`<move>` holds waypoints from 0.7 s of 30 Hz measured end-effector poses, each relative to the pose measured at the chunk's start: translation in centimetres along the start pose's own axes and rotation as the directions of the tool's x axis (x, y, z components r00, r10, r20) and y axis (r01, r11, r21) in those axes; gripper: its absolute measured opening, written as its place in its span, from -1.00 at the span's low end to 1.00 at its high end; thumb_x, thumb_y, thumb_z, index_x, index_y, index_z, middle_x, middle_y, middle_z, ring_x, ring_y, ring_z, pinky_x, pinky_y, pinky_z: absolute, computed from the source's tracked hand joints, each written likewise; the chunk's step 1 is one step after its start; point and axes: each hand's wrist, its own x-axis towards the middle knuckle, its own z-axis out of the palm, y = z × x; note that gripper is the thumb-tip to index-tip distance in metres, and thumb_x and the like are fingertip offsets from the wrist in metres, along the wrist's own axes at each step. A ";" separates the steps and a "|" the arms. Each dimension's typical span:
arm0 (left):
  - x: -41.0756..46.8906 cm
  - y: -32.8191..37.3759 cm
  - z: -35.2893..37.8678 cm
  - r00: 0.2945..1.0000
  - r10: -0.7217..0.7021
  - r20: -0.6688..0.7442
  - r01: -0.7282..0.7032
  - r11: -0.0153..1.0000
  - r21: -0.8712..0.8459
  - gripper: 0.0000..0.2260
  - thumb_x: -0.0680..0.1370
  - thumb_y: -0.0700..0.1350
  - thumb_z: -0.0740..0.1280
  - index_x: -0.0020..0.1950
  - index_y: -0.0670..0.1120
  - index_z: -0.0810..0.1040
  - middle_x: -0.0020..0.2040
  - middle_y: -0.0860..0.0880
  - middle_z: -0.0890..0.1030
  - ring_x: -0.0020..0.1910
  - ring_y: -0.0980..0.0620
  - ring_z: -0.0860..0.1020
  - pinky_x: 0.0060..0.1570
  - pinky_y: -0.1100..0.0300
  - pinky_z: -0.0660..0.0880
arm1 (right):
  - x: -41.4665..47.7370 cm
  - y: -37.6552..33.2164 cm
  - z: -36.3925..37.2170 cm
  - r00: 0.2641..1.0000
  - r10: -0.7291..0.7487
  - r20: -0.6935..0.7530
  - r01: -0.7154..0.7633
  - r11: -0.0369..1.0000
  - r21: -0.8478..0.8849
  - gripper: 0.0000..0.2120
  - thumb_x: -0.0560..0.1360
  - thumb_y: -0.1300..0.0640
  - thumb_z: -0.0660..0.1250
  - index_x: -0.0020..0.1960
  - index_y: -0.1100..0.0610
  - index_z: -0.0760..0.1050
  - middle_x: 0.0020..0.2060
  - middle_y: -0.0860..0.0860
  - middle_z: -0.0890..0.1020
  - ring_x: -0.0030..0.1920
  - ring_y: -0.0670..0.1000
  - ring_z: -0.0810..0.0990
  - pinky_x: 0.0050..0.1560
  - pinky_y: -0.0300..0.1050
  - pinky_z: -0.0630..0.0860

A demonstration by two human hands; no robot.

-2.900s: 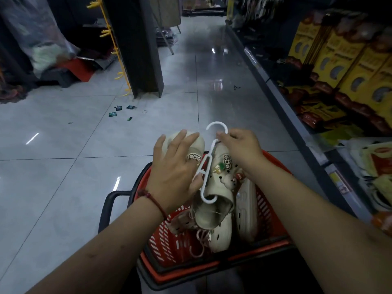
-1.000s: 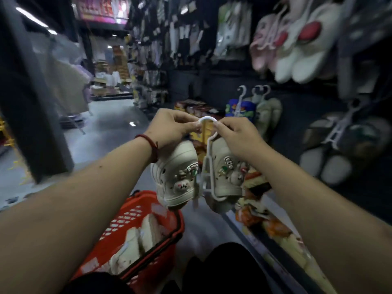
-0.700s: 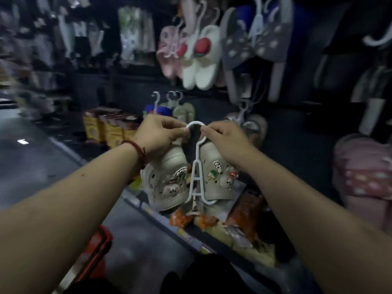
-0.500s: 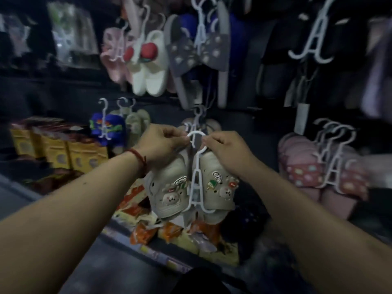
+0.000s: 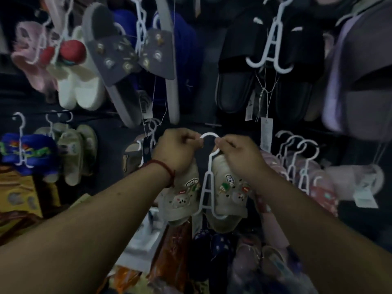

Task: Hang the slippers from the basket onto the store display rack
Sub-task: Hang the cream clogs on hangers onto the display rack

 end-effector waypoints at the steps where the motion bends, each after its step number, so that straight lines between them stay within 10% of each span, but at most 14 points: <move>1: 1.0 -0.2 0.4 1.000 0.000 -0.004 0.000 1.000 0.010 -0.95 0.50 -0.07 0.46 -0.15 0.04 0.71 -0.25 0.07 0.71 -0.14 0.06 0.68 0.04 0.03 0.62 | 0.8 0.4 -0.1 1.000 0.003 -0.012 -0.003 1.000 0.010 -0.63 0.63 0.09 0.28 -0.13 0.39 0.58 -0.26 0.29 0.60 -0.32 -0.02 0.46 -0.28 -0.05 0.34; 15: 11.4 -6.3 6.0 0.991 -0.111 0.077 0.110 0.994 0.026 -0.84 0.49 -0.13 0.51 -0.28 0.06 0.69 -0.16 0.03 0.72 -0.03 0.03 0.67 0.15 0.07 0.59 | 9.6 9.4 2.4 0.988 0.151 0.042 -0.152 0.988 0.009 -0.63 0.67 0.07 0.22 -0.17 0.27 0.62 -0.40 -0.08 0.60 -0.38 -0.14 0.52 -0.32 -0.30 0.40; 21: 15.3 -8.0 7.8 0.994 -0.089 0.069 0.087 0.996 0.019 -0.65 0.51 -0.33 0.39 -0.43 -0.03 0.50 -0.38 0.12 0.55 -0.32 0.20 0.50 -0.18 0.27 0.44 | 13.7 11.9 3.8 0.975 0.221 0.010 -0.221 0.974 0.052 -0.70 0.65 0.13 0.25 -0.09 0.30 0.64 -0.28 0.09 0.66 -0.32 -0.05 0.58 -0.26 -0.32 0.45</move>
